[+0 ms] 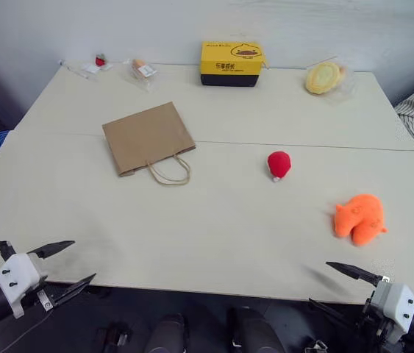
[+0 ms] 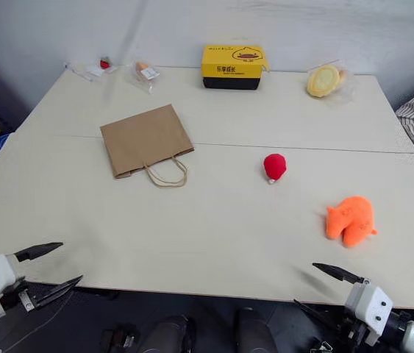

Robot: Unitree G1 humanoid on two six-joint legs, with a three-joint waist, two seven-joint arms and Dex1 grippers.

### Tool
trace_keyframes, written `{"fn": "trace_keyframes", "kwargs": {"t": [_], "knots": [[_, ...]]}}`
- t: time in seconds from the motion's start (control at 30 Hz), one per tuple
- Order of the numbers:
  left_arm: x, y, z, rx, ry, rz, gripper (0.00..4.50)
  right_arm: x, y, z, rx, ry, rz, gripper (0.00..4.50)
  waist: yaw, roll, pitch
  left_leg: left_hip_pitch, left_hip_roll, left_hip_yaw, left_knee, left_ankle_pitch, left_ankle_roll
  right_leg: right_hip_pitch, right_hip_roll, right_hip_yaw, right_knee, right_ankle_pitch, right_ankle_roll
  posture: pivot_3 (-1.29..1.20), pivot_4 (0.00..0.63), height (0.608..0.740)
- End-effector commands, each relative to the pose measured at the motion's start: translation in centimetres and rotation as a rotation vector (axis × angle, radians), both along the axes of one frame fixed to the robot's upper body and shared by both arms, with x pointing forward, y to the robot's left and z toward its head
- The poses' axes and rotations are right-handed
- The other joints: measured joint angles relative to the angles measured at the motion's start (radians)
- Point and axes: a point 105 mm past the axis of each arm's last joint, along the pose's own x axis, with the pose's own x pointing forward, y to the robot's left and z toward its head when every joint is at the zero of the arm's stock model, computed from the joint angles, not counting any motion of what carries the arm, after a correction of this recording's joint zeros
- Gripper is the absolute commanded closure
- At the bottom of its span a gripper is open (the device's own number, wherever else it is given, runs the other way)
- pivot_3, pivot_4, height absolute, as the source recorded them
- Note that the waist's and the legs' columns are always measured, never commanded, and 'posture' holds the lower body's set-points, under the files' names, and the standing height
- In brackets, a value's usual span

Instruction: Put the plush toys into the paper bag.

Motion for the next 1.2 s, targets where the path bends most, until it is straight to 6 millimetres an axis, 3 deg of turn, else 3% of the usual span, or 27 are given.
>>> {"fn": "trace_keyframes", "kwargs": {"t": [0.03, 0.2, 0.33, 0.47, 0.67, 0.77, 0.87, 1.17, 1.2], "knots": [[0.2, -0.1, 0.9, -0.007, -0.022, -0.012, 0.00, 0.2, 0.8, 0.5, 0.017, -0.033, 0.019, 0.06, 0.000, 0.000, 0.000, 0.000, 0.000, 0.000, 0.000, 0.000, 0.000, 0.000, 0.000, 0.000, 0.000, 0.000, 0.000, 0.00, 0.150, 0.740], [2.6, -1.5, 2.7, -0.130, 0.008, -0.064, 0.00, 2.2, 2.9, 3.2, 0.131, -0.138, 0.013, 0.06, 0.000, 0.000, 0.000, 0.000, 0.000, -0.001, 0.002, 0.000, -0.001, 0.000, 0.000, -0.001, 0.002, 0.000, 0.000, 0.00, 0.150, 0.740], [7.6, -2.3, 5.2, -0.071, -0.109, -0.088, 0.00, 4.9, 5.1, 6.1, 0.267, -0.241, -0.018, 0.06, 0.006, 0.002, -0.001, 0.000, 0.000, -0.002, 0.002, 0.000, -0.001, 0.000, 0.000, -0.002, 0.002, 0.000, 0.000, 0.00, 0.150, 0.740], [11.9, -4.1, 6.2, -0.001, -0.158, -0.175, 0.00, 7.0, 7.8, 8.7, 0.390, -0.329, -0.031, 0.06, 0.000, 0.002, -0.001, -0.002, -0.001, -0.003, 0.003, 0.004, -0.008, -0.002, 0.001, -0.004, 0.004, 0.000, 0.001, 0.00, 0.150, 0.740], [18.2, -7.9, 5.8, 0.174, -0.205, -0.283, 0.00, 8.6, 10.0, 10.0, 0.447, -0.391, -0.016, 0.06, 0.000, 0.001, -0.001, -0.007, -0.002, -0.001, 0.007, 0.004, -0.010, -0.007, 0.004, -0.004, 0.011, 0.001, 0.001, 0.00, 0.150, 0.740], [20.6, -8.8, 6.1, 0.241, -0.261, -0.269, 0.00, 8.7, 10.4, 9.9, 0.449, -0.387, -0.018, 0.06, -0.001, 0.000, -0.002, -0.011, -0.002, 0.000, 0.013, 0.004, -0.008, -0.010, 0.004, -0.004, 0.013, 0.001, 0.002, 0.00, 0.150, 0.740], [22.1, -10.0, 6.2, 0.273, -0.285, -0.297, 0.00, 8.5, 10.3, 9.7, 0.443, -0.377, -0.027, 0.06, 0.000, -0.001, -0.002, -0.022, -0.002, 0.001, 0.019, 0.003, -0.008, -0.021, 0.004, -0.003, 0.020, 0.001, 0.003, 0.00, 0.150, 0.740], [23.8, -12.0, 6.1, 0.327, -0.321, -0.327, 0.00, 8.5, 9.4, 10.3, 0.436, -0.408, -0.091, 0.06, 0.000, -0.001, -0.001, -0.021, -0.002, 0.004, 0.020, 0.004, -0.007, -0.021, 0.004, -0.001, 0.022, 0.002, 0.003, 0.00, 0.150, 0.740], [23.8, -12.0, 6.0, 0.334, -0.323, -0.326, 0.19, 8.5, 9.4, 10.3, 0.436, -0.407, -0.093, 0.02, 0.000, -0.001, -0.001, -0.021, -0.002, 0.004, 0.020, 0.004, -0.007, -0.022, 0.004, -0.001, 0.023, 0.002, 0.003, 0.00, 0.150, 0.740]]}}
